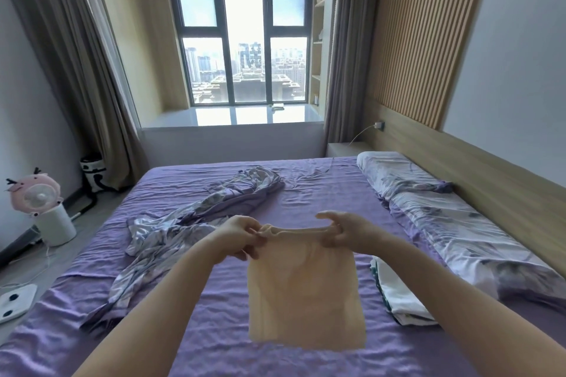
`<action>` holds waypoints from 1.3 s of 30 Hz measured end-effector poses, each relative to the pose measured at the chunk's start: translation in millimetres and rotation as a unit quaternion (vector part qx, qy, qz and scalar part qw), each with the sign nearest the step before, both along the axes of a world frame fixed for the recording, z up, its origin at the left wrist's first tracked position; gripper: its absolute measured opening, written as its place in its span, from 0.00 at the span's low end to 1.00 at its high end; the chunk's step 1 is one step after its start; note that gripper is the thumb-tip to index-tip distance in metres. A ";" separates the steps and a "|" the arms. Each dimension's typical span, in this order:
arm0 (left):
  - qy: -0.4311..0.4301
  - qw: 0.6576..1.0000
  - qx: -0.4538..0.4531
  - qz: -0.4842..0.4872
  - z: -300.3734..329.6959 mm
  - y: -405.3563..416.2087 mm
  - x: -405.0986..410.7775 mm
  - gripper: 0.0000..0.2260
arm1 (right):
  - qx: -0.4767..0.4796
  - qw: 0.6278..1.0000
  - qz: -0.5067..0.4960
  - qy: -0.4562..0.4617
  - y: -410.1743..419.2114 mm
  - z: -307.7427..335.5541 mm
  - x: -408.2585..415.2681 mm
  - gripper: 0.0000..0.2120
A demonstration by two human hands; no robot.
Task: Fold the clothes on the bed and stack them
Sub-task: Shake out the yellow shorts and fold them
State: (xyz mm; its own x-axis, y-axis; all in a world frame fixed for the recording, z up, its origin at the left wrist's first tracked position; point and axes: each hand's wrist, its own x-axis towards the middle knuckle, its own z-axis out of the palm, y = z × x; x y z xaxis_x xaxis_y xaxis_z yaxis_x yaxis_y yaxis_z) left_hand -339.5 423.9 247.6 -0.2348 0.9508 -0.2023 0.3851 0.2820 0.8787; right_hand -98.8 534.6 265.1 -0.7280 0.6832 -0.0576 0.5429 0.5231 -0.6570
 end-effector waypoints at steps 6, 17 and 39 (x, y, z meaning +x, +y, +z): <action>-0.065 0.994 -0.007 0.087 -32.8 50.6 41.5 0.04 | 0.138 0.983 -0.052 -0.106 65.9 -28.7 -3.1 0.10; -0.082 0.989 0.012 0.124 -118.2 90.5 79.0 0.08 | 0.100 0.995 0.006 -0.023 121.6 -138.6 40.0 0.10; 0.084 0.902 -0.403 -0.133 -378.4 -31.3 152.5 0.19 | -0.086 0.923 0.156 -0.340 -42.9 -417.0 108.8 0.20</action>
